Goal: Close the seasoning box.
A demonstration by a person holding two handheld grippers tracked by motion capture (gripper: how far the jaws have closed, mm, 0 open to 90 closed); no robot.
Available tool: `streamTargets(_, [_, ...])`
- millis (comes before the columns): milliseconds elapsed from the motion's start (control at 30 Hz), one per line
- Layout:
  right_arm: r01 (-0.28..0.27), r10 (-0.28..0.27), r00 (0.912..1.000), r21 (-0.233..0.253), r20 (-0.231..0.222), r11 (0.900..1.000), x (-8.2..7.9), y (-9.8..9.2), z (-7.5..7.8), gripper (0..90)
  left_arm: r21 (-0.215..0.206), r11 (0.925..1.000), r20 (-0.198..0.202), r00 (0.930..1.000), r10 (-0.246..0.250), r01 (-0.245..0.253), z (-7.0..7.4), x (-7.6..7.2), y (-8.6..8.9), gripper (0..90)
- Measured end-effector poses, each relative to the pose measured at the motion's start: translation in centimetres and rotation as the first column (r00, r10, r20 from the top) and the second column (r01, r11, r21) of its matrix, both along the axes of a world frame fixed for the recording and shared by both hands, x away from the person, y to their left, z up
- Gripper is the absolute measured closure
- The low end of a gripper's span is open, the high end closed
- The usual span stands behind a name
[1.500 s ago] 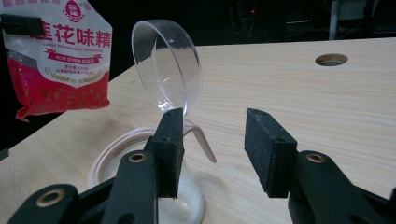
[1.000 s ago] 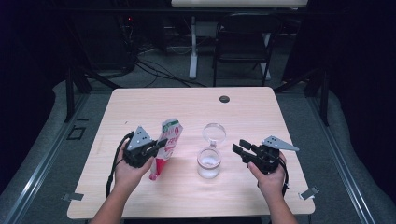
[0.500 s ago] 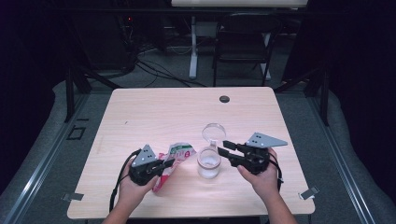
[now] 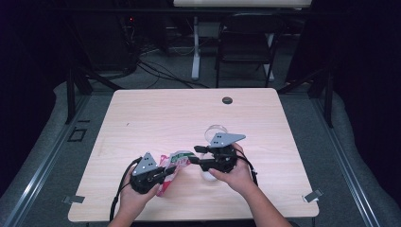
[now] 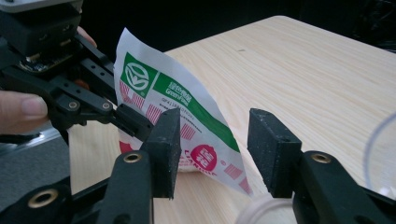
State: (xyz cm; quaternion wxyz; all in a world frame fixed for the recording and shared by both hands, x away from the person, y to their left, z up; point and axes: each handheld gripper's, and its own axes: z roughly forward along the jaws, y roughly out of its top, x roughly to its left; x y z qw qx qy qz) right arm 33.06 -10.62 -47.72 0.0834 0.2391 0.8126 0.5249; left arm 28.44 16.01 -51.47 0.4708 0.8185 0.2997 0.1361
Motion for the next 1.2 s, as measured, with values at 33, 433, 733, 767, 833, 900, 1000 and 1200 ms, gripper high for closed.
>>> streamTargets(33, [-0.006, 0.006, 1.0000, 0.009, -0.005, 1.000, 0.2, 0.2, -0.1, 53.3, -0.004, 1.0000, 0.002, 1.0000, 0.004, -0.004, 0.0, -0.1, 0.1, 89.3])
streamTargets(433, [-0.139, 0.139, 0.9896, 0.018, -0.037, 0.990, 1.0, 2.7, -0.6, 47.3, -0.018, 0.9992, 0.002, 0.9993, 0.037, -0.036, -0.5, -1.1, 0.8, 88.3])
streamTargets(733, [-0.191, 0.189, 0.9813, -0.030, -0.036, 0.981, 1.3, 3.9, -1.2, 48.8, -0.063, 0.9958, -0.018, 0.9977, 0.066, -0.067, -0.9, -1.4, 1.7, 88.3])
streamTargets(767, [-0.193, 0.192, 0.9810, -0.031, -0.030, 0.981, 1.3, 4.0, -1.2, 49.3, -0.070, 0.9950, -0.024, 0.9972, 0.070, -0.072, -1.0, -1.4, 1.7, 88.3])
streamTargets(833, [-0.192, 0.191, 0.9812, -0.041, -0.026, 0.981, 1.3, 4.1, -1.1, 50.1, -0.070, 0.9948, -0.024, 0.9970, 0.073, -0.075, -1.0, -1.4, 1.8, 88.2])
streamTargets(900, [-0.190, 0.189, 0.9818, -0.041, -0.021, 0.981, 1.3, 4.2, -1.1, 51.6, -0.068, 0.9946, -0.023, 0.9967, 0.078, -0.079, -1.1, -1.4, 1.8, 87.8])
streamTargets(1000, [-0.171, 0.171, 0.9852, -0.050, -0.009, 0.984, 1.2, 4.3, -1.1, 60.3, -0.050, 0.9947, -0.018, 0.9958, 0.089, -0.090, -1.4, -1.5, 1.8, 84.5])
streamTargets(1200, [-0.140, 0.140, 0.9901, -0.068, 0.002, 0.988, 1.5, 4.0, -0.9, 79.4, -0.006, 0.9904, 0.001, 0.9904, 0.138, -0.138, -2.4, -1.4, 1.8, 60.1])
